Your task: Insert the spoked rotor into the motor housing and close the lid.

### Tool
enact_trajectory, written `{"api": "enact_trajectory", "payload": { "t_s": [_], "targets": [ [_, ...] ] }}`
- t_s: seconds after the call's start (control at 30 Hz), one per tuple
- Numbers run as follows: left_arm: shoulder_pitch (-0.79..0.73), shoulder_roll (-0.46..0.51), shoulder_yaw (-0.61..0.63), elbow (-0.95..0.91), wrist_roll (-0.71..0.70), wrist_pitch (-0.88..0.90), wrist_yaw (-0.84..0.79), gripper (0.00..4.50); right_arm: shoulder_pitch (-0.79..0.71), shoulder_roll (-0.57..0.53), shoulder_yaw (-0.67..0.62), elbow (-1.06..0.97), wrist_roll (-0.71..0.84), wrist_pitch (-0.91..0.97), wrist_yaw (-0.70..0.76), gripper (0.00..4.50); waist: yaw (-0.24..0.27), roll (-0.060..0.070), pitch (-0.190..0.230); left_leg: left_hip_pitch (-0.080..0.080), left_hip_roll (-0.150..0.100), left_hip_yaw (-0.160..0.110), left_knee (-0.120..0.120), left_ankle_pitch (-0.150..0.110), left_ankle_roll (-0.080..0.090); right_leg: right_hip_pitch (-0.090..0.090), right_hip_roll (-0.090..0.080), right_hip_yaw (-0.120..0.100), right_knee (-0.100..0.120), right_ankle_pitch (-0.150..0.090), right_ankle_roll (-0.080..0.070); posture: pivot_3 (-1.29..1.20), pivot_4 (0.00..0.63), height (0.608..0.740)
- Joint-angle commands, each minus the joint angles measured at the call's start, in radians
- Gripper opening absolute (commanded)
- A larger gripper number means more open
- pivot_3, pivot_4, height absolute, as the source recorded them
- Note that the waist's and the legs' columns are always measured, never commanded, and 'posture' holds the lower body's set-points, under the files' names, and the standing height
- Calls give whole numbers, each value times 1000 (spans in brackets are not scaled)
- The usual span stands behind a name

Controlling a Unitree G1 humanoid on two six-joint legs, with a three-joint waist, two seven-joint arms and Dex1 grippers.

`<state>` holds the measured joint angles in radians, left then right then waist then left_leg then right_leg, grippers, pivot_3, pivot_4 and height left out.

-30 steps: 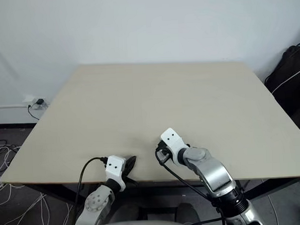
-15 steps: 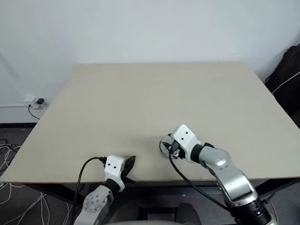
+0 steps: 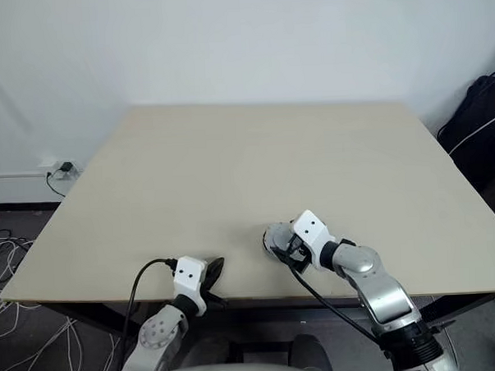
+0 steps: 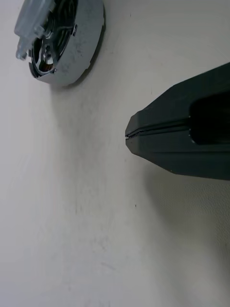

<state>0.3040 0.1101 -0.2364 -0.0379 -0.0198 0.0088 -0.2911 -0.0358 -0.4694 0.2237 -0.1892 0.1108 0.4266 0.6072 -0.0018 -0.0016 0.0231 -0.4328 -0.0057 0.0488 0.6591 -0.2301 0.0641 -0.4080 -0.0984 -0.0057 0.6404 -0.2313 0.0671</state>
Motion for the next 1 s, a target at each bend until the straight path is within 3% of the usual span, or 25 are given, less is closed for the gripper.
{"api": "enact_trajectory", "payload": {
  "t_s": [0.03, 0.57, 0.7, 1.0],
  "targets": [
    [-9, -3, 2, -25, -2, -19, 2, 0, -37, 24, -44, 17, 41, 20, 4, 4480, 0, 0, 0, 0, 0, 0, 0, 0, 0, 0, 0, 0, 0, 0, 0, 0, 0, 740],
    [-4, 9, 14, -9, -9, -40, -3, 0, -45, 61, -47, 79, 62, 116, -4, 4480, 6, 1, 0, 0, 0, 0, 1, 0, 0, 0, 0, 0, 1, 0, 0, 0, 0, 740],
    [-4, 8, 14, -2, -8, -47, -4, 0, -45, 67, -51, 75, 67, 117, -8, 3239, 6, 1, -1, 0, 0, 0, 1, 0, 0, 0, 0, 0, 1, 0, 0, 0, 0, 740],
    [5, -6, -2, -46, -1, -16, 9, 0, -21, 140, -163, 18, 178, 121, -31, 3197, 5, 1, -1, 0, 0, 0, 1, 0, 0, 0, 0, 0, 1, 0, 0, 0, 0, 740]
  ]
}}
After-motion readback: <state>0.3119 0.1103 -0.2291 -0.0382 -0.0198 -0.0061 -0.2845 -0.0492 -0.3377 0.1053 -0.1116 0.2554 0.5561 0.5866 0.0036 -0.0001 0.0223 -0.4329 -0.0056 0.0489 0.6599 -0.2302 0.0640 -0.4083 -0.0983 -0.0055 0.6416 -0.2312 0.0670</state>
